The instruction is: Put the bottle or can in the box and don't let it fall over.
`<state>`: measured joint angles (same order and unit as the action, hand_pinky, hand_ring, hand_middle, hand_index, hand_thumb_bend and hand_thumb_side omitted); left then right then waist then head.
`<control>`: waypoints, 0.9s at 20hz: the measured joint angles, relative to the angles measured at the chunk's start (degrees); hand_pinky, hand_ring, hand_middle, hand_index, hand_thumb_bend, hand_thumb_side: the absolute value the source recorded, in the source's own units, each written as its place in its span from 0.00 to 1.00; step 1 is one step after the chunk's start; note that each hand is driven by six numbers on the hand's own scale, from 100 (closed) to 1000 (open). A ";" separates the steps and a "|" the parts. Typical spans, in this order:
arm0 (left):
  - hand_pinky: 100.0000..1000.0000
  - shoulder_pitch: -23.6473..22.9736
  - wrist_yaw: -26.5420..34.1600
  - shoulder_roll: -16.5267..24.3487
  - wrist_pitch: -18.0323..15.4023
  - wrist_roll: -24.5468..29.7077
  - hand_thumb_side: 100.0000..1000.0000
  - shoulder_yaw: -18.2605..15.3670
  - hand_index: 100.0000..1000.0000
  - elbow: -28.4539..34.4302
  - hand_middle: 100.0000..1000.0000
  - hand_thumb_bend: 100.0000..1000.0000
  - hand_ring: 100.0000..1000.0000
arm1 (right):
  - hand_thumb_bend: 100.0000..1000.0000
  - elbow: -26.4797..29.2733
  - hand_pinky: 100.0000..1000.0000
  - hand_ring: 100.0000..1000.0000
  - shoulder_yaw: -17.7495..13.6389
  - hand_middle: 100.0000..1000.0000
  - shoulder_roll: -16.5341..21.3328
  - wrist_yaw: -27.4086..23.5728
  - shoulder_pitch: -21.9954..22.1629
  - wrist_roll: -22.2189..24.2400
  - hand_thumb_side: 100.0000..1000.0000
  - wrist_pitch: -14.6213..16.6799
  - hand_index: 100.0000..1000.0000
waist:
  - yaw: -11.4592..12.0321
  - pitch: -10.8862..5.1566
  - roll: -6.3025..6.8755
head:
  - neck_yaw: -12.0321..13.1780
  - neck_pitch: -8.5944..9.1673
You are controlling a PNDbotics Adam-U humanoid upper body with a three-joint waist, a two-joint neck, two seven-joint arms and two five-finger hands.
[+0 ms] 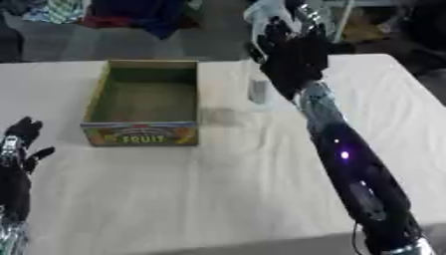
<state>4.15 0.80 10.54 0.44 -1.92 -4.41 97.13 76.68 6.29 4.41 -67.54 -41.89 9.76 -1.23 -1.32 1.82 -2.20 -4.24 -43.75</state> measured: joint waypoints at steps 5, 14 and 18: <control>0.79 0.23 0.10 -0.02 -0.01 0.38 0.99 0.42 0.96 -0.01 0.85 0.00 1.00 | 0.00 1.23 0.35 0.06 -0.60 0.05 0.90 -2.06 -3.60 -0.73 0.30 0.75 1.00 | 1.85 0.01 0.33 | -0.89 0.02; 0.79 3.06 0.80 -1.06 -0.05 2.01 0.98 2.15 0.96 -0.01 0.85 0.00 1.00 | 0.00 0.59 0.36 0.06 -0.96 0.05 1.37 -3.28 -9.73 -1.31 0.31 1.36 1.00 | 7.54 1.35 1.26 | -4.12 1.65; 0.79 4.53 1.22 -1.53 -0.03 2.83 0.98 2.91 0.96 -0.02 0.85 0.00 1.00 | 0.00 -2.56 0.36 0.06 -0.95 0.04 0.27 -2.09 -11.07 -0.85 0.33 0.95 1.00 | 10.62 2.60 1.25 | -6.67 2.71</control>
<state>8.67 2.02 9.00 0.41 0.91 -1.50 97.11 74.12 5.33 4.69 -69.63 -52.95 8.91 -0.27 9.31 4.42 -0.95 -10.91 -41.04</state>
